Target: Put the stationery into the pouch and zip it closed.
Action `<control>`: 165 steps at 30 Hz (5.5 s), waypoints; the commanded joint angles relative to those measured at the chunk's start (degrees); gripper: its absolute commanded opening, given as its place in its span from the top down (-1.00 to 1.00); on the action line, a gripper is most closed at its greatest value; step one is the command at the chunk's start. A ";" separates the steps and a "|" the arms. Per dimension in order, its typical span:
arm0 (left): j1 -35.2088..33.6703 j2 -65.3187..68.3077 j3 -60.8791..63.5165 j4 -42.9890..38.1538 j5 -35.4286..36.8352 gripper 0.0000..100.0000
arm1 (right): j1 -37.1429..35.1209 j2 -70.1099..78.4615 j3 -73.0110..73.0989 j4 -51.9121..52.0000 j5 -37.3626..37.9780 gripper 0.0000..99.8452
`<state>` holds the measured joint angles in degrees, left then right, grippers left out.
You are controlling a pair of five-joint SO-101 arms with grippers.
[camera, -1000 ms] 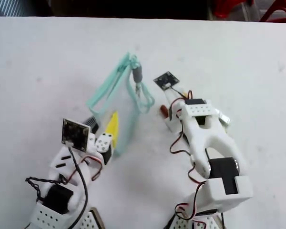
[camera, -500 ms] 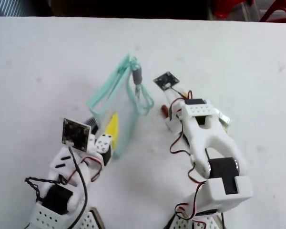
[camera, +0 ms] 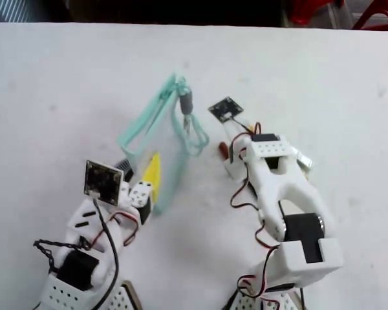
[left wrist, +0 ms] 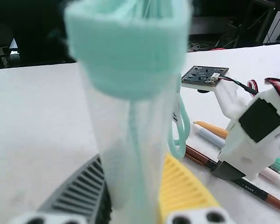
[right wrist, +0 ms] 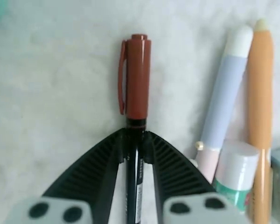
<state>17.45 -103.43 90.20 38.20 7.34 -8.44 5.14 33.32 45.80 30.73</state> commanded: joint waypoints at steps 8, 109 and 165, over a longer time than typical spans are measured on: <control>3.74 -0.22 -3.08 1.67 0.26 0.75 | 1.54 -14.64 -2.37 10.51 -1.05 0.97; 1.10 -1.01 -8.44 3.60 1.93 0.66 | -28.35 -69.85 -3.43 12.79 -17.14 0.97; 1.89 -1.01 -13.89 13.80 1.05 0.53 | -33.45 -46.29 -28.40 29.93 -15.03 0.97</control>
<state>19.91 -104.66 79.03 52.79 8.13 -42.02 -40.40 4.31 75.34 15.87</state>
